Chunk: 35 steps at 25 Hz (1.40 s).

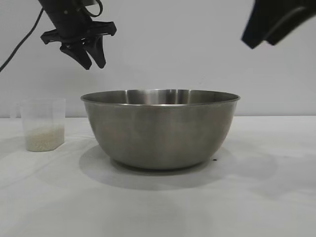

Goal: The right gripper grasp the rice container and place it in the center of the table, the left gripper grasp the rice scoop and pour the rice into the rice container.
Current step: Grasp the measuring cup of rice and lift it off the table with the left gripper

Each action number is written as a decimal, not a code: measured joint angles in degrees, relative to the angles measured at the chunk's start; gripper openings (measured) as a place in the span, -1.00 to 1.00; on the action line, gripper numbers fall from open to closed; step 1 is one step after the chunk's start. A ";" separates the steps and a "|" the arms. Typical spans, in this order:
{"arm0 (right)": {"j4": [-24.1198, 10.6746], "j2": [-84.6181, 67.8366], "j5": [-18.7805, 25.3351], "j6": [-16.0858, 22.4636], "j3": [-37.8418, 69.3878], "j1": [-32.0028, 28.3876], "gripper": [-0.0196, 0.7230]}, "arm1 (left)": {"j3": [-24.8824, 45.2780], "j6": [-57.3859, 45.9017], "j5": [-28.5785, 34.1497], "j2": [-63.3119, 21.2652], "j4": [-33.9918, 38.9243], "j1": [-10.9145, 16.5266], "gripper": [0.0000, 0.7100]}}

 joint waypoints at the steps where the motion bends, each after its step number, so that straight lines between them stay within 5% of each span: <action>1: 0.23 -1.58 1.11 0.23 0.25 -0.72 0.11 | 0.00 0.00 0.19 -0.24 0.12 0.00 -0.37; 9: 1.66 -26.67 9.24 0.95 8.78 -1.13 0.11 | -0.09 0.00 0.26 -2.60 1.29 0.00 -0.37; 12: -2.65 -37.13 13.63 13.46 13.09 -1.13 0.11 | -0.09 0.00 0.26 -2.74 1.29 0.00 -0.37; 16: -17.49 -45.78 24.93 31.60 14.47 -1.13 0.11 | -0.09 0.00 0.26 -2.74 1.63 0.00 -0.37; 24: -32.04 -57.57 42.73 50.69 14.47 -1.13 0.11 | -0.09 0.00 0.71 -2.74 2.82 0.00 -0.37; 27: -36.51 -61.71 45.51 53.53 14.55 -1.13 0.11 | -0.09 0.00 0.87 -2.74 2.82 0.00 -0.37; 35: -38.33 -75.38 46.73 53.66 15.21 -1.13 0.11 | -0.09 0.00 1.09 -2.74 2.82 0.00 -0.37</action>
